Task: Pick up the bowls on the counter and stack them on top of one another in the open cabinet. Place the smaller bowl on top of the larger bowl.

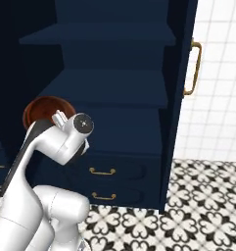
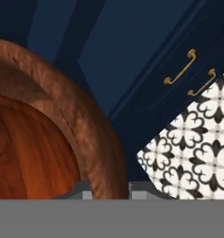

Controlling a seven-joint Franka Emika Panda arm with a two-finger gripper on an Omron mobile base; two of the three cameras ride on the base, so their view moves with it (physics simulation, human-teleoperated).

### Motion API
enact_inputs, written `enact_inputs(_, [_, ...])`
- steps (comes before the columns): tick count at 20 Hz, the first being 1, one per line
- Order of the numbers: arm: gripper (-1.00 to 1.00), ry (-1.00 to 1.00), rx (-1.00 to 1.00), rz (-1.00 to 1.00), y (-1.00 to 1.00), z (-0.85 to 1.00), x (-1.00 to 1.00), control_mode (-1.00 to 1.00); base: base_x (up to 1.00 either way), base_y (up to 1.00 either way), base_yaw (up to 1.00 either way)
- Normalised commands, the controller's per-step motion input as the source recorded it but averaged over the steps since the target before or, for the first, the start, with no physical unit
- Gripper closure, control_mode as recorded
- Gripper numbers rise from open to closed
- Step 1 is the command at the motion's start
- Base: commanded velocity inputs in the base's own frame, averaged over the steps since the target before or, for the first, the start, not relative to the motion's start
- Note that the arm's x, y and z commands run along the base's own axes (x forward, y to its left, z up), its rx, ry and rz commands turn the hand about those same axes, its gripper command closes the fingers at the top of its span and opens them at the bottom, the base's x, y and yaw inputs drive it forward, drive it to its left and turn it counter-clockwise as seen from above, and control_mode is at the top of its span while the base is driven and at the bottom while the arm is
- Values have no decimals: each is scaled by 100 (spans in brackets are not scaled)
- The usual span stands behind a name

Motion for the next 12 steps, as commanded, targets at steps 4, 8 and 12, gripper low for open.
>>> enact_inputs(4, [100, 0, 0, 0, 0, 0, 0, 100, 100, -6, 8])
enact_inputs(8, [100, 0, 0, 0, 0, 0, 0, 100, 100, 0, 0])
enact_inputs(12, [100, 0, 0, 0, 0, 0, 0, 100, 100, -1, 0])
